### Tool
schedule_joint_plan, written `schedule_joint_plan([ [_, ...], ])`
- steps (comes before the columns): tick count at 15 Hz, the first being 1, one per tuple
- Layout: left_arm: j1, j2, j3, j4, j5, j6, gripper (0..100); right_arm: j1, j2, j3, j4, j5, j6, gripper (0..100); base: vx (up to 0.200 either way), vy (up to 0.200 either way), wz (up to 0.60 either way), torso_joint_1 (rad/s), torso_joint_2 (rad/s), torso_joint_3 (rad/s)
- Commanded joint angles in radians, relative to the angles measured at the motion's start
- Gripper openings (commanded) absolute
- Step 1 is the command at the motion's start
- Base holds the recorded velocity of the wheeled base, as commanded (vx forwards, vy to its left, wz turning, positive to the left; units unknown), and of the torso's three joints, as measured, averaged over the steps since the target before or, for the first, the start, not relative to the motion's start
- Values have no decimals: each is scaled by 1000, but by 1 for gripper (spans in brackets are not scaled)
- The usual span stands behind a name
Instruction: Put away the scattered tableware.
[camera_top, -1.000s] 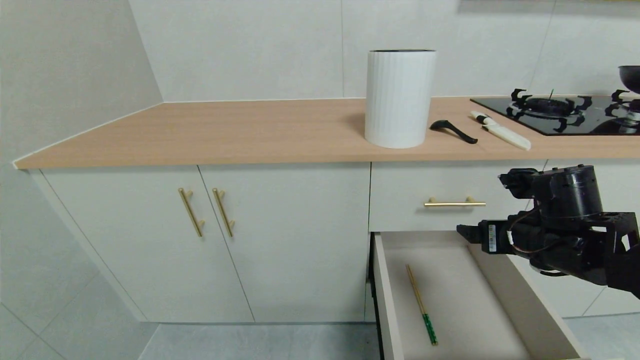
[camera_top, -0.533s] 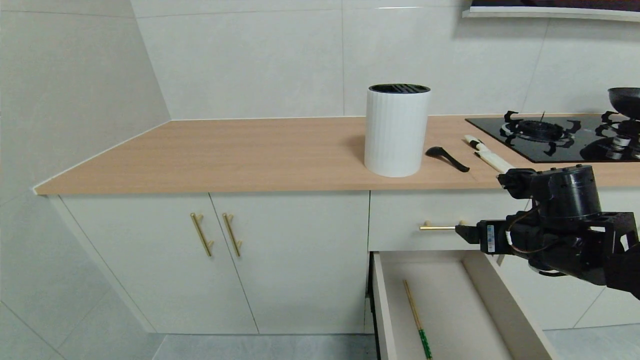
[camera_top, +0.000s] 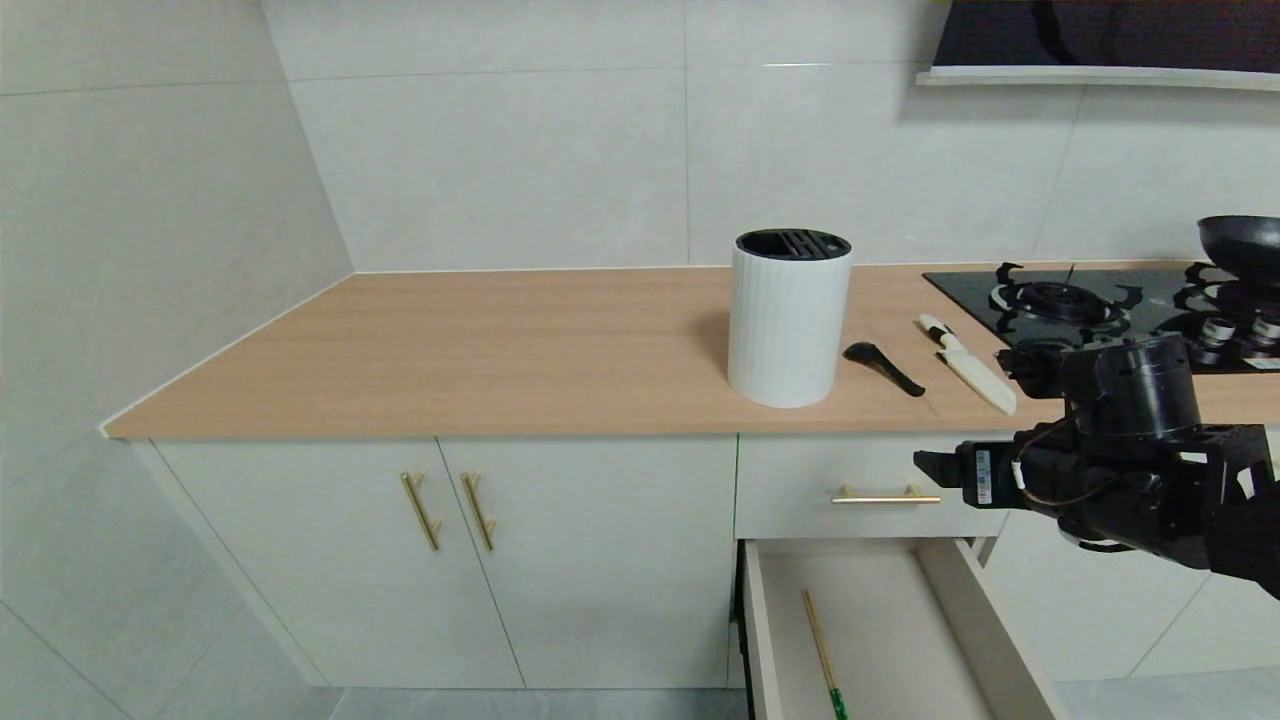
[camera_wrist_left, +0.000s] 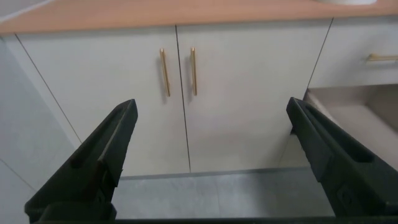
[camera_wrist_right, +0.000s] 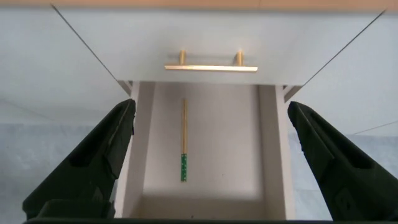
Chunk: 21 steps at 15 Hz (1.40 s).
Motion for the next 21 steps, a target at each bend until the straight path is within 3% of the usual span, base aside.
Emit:
schedule_joint_plan([
  [1, 0, 0, 0, 1, 0, 0, 100, 0, 5, -3, -1, 0, 0, 100, 0, 0, 0, 237, -510, -286],
  [5, 0, 0, -1, 0, 0, 0, 100, -1, 25, -38, -6, 11, -37, 100, 0, 0, 0, 69, -149, -84],
  [10, 0, 0, 0, 0, 0, 0, 100, -41, 152, -187, -16, 14, -83, 100, 0, 0, 0, 0, 0, 0],
  [15, 0, 0, 0, 0, 0, 0, 100, -174, 415, -440, -170, 210, -229, 100, 0, 0, 0, 0, 0, 0],
  [18, 0, 0, 0, 1, 0, 0, 100, -219, 545, -612, -183, 295, -267, 100, 0, 0, 0, 0, 0, 0],
  [21, 0, 0, 0, 0, 0, 0, 100, -260, 536, -608, -177, 402, -267, 100, 0, 0, 0, 0, 0, 0],
])
